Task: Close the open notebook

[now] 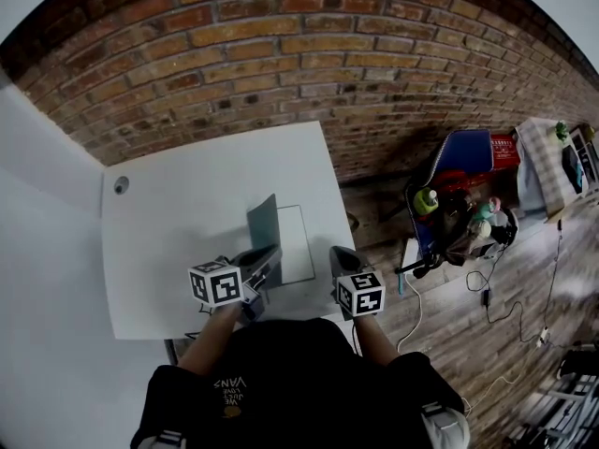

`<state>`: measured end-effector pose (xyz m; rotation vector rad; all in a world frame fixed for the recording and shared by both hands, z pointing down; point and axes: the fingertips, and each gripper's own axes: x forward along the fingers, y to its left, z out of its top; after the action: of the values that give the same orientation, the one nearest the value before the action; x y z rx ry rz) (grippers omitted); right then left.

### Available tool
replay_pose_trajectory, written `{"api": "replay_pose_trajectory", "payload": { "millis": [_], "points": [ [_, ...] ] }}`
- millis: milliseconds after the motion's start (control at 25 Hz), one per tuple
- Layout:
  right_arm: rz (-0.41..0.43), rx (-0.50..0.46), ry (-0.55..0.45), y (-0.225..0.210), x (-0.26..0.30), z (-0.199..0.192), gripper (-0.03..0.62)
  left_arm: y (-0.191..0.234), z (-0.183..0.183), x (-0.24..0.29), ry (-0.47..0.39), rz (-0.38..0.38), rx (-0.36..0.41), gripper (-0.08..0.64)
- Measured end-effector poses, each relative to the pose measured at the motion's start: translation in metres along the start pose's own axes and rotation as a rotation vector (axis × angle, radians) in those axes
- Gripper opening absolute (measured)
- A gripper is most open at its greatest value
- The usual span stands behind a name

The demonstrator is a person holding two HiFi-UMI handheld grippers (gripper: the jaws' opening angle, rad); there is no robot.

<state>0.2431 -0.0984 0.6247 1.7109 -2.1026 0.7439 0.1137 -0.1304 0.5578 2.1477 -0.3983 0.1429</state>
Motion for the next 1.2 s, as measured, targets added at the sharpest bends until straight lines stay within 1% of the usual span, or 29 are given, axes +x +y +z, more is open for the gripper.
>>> {"api": "replay_pose_trajectory", "payload": {
  "millis": [360, 720, 1200],
  "points": [
    [-0.009, 0.009, 0.001, -0.014, -0.008, -0.001, -0.002, -0.002, -0.007, 0.018, 0.023, -0.003, 0.008, 0.032],
    [-0.016, 0.006, 0.001, -0.025, -0.014, -0.002, -0.002, -0.001, -0.009, 0.026, 0.017, 0.006, 0.022, 0.034],
    [-0.030, -0.003, -0.018, -0.013, -0.012, 0.014, -0.002, 0.006, 0.002, 0.010, 0.011, 0.041, 0.090, 0.032]
  ]
}}
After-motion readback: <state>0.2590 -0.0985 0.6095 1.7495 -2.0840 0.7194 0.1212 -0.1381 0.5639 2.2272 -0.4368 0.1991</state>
